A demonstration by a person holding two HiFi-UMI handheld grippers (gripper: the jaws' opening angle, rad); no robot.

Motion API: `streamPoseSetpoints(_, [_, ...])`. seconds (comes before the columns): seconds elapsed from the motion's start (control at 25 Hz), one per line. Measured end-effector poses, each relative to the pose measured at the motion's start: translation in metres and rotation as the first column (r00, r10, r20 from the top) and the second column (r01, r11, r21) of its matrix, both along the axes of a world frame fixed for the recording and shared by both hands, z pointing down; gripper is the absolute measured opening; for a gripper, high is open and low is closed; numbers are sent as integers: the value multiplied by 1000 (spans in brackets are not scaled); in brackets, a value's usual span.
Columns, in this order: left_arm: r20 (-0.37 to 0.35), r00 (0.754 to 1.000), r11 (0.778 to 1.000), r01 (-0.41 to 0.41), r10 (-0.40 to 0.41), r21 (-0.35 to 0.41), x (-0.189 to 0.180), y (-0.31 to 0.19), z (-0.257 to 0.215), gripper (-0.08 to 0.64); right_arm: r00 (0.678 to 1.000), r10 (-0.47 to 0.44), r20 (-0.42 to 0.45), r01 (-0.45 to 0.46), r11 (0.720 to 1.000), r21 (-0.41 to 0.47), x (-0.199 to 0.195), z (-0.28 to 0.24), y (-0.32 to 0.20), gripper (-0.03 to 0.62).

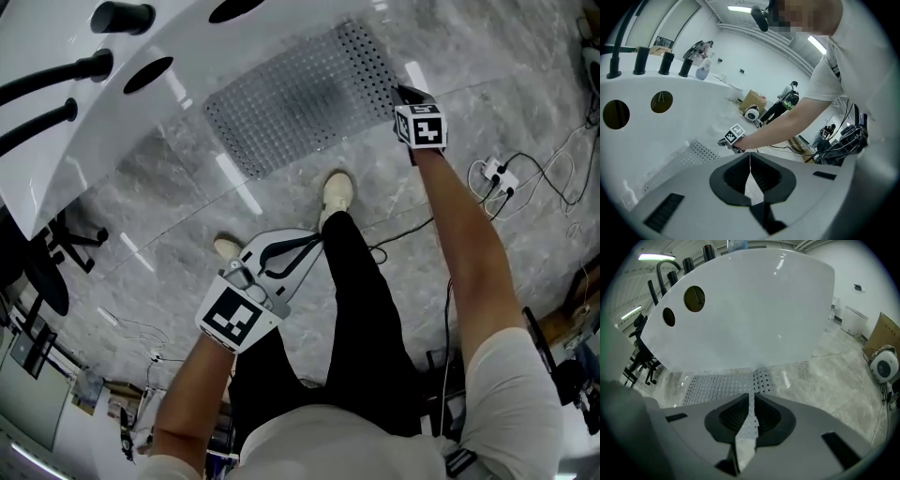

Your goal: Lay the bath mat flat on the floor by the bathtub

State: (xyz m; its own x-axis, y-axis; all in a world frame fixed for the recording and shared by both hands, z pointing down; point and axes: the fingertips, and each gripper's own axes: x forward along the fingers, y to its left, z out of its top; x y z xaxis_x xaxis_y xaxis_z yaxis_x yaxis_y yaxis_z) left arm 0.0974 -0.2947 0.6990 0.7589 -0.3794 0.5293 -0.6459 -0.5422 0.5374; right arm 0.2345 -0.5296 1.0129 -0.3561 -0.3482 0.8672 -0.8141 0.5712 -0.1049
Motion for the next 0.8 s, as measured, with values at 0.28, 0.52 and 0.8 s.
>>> streamPoseSetpoints(0.28, [12,999,997,-31,30,69,-1,-6,-39,18,999,-16,27,17,1000,-24,2,-50,36,48])
streamPoseSetpoints(0.52, [18,999,992,-53,52,116,-5,9,-80,18,997,-21,79,23,999,-29,-16,-108,74,44])
streamPoseSetpoints(0.8, [11,1000,988,-22,20,153,-29,26,-131,18,992,-37,123,38,999,-11,-45,-189,109,43])
